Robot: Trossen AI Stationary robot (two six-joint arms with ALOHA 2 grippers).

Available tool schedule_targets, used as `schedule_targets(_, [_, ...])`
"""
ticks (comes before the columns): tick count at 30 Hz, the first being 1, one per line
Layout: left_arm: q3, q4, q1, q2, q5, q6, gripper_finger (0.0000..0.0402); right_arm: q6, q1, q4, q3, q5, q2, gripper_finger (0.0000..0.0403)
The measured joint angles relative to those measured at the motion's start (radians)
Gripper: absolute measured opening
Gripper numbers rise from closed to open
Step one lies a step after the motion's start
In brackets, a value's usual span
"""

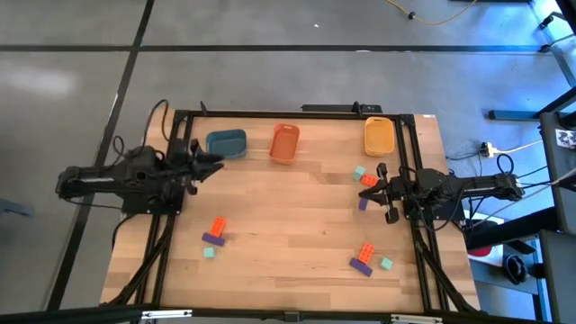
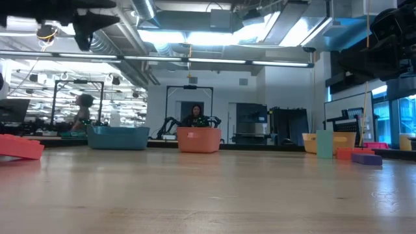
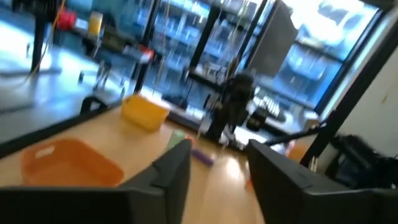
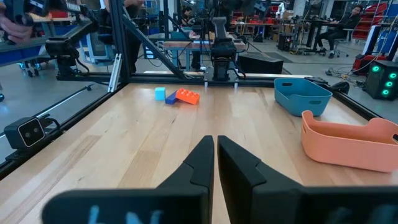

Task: Sort & place blocks by color
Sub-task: Put the bottom left orange gamepiece into the blue bin

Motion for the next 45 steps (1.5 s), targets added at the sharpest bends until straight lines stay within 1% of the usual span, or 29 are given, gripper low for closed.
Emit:
schedule_targets(3, [0.133, -0.13, 0.0, 0.113, 0.016, -0.009, 0.0197, 0.0, 0.0, 0.0, 0.0, 0.0, 0.0, 0.0026])
schedule_targets(5, [0.223, -0.2, -0.002, 0.193, 0.043, -0.009, 0.0215, 0.0, 0.0, 0.0, 0.0, 0.0, 0.0, 0.0026])
schedule_targets(7, [0.308, -0.252, -0.013, 0.271, 0.072, -0.01, 0.0224, 0.0, 0.0, 0.0, 0.0, 0.0, 0.0, 0.0026])
schedule_targets(10, [0.42, -0.294, -0.046, 0.375, 0.132, -0.01, 0.0226, 0.0, 0.0, 0.0, 0.0, 0.0, 0.0, 0.0026])
schedule_targets(13, [0.5, -0.272, -0.086, 0.452, 0.18, -0.005, 0.0224, 0.0, 0.0, 0.0, 0.0, 0.0, 0.0, 0.0026])
schedule_targets(15, [0.536, -0.217, -0.114, 0.49, 0.193, -0.013, 0.0225, 0.0, 0.0, 0.0, 0.0, 0.0, 0.0, 0.0026])
schedule_targets(17, [0.556, -0.168, -0.141, 0.517, 0.197, -0.068, 0.0226, 0.0, 0.0, 0.0, 0.0, 0.0, 0.0, 0.0026])
schedule_targets(19, [0.57, -0.119, -0.161, 0.54, 0.183, -0.103, 0.0226, 0.0, 0.0, 0.0, 0.0, 0.0, 0.0, 0.0026])
schedule_targets(22, [0.571, -0.016, -0.167, 0.566, 0.126, -0.121, 0.0227, 0.0, 0.0, 0.0, 0.0, 0.0, 0.0, 0.0026])
schedule_targets(23, [0.572, 0.004, -0.166, 0.574, 0.11, -0.157, 0.0227, 0.0, 0.0, 0.0, 0.0, 0.0, 0.0, 0.0026])
schedule_targets(25, [0.573, 0.002, -0.166, 0.591, 0.102, -0.31, 0.0227, 0.0, 0.0, 0.0, 0.0, 0.0, 0.0, 0.0026])
schedule_targets(28, [0.573, -0.107, -0.178, 0.623, 0.123, -0.54, 0.0227, 0.0, 0.0, 0.0, 0.0, 0.0, 0.0, 0.0026])
schedule_targets(34, [0.572, -0.403, -0.343, 0.745, 0.132, -0.864, 0.0227, 0.0, 0.0, 0.0, 0.0, 0.0, 0.0, 0.0026])
schedule_targets(37, [0.572, -0.554, -0.422, 0.804, 0.132, -1.001, 0.0224, 0.0, 0.0, 0.0, 0.0, 0.0, 0.0, 0.0026])
schedule_targets(39, [0.572, -0.672, -0.477, 0.838, 0.109, -1.094, 0.0223, 0.0, 0.0, 0.0, 0.0, 0.0, 0.0, 0.0026])
schedule_targets(41, [0.572, -0.788, -0.527, 0.869, 0.056, -1.198, 0.0223, 0.0, 0.0, 0.0, 0.0, 0.0, 0.0, 0.0026])
schedule_targets(43, [0.572, -0.876, -0.566, 0.907, -0.009, -1.299, 0.0223, 0.0, 0.0, 0.0, 0.0, 0.0, 0.0, 0.0026])
schedule_targets(45, [0.571, -0.928, -0.589, 0.947, -0.053, -1.365, 0.0223, 0.0, 0.0, 0.0, 0.0, 0.0, 0.0, 0.0026])
